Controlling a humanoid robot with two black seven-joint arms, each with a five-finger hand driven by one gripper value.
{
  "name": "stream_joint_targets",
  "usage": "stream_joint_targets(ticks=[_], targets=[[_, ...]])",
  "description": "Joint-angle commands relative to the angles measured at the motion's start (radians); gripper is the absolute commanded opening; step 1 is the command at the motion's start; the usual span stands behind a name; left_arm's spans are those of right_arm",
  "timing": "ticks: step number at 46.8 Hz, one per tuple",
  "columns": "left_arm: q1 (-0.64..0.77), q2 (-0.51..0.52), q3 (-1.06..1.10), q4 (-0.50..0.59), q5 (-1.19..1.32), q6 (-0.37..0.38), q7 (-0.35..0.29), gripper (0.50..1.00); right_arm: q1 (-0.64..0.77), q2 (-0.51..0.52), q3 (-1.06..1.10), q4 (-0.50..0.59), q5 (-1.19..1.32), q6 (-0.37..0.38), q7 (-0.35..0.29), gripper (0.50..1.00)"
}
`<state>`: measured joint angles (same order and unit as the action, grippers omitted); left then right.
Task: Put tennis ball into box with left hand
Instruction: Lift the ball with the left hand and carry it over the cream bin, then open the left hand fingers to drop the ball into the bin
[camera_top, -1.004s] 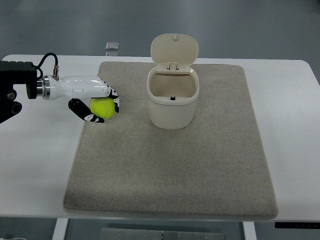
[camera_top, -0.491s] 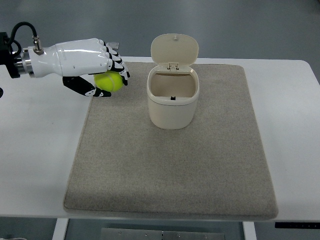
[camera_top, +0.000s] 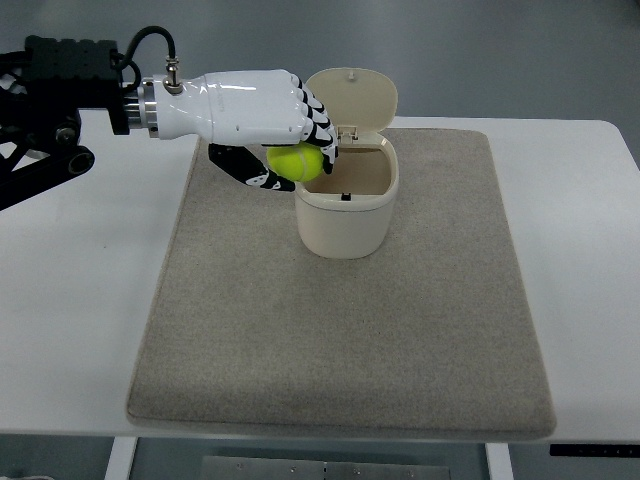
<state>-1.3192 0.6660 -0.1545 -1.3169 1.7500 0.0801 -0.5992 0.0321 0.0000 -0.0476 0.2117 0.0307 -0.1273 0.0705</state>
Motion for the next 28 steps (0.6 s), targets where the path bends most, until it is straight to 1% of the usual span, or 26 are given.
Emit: stream_joint_targets(ticks=[1,12,27,28], targets=[[-0.02,-0.035,0.026,0.039,-0.001,0.001,0.002,0.5,0.0,0.0,0.0,0.0,0.0,0.0,0.0,0.901],[-0.034,-0.147,0.041,0.137,-0.007,0.001,0.004,0.5,0.0,0.0,0.0,0.0,0.0,0.0,0.0,0.901],[-0.04,-0.21,0.049,0.214,-0.012,0.01,0.006,0.5,0.0,0.0,0.0,0.0,0.0,0.0,0.0,0.901],[-0.04,-0.215,0.049,0.215,-0.014,0.013,0.006,0.514,0.0,0.0,0.0,0.0,0.0,0.0,0.0,0.901]])
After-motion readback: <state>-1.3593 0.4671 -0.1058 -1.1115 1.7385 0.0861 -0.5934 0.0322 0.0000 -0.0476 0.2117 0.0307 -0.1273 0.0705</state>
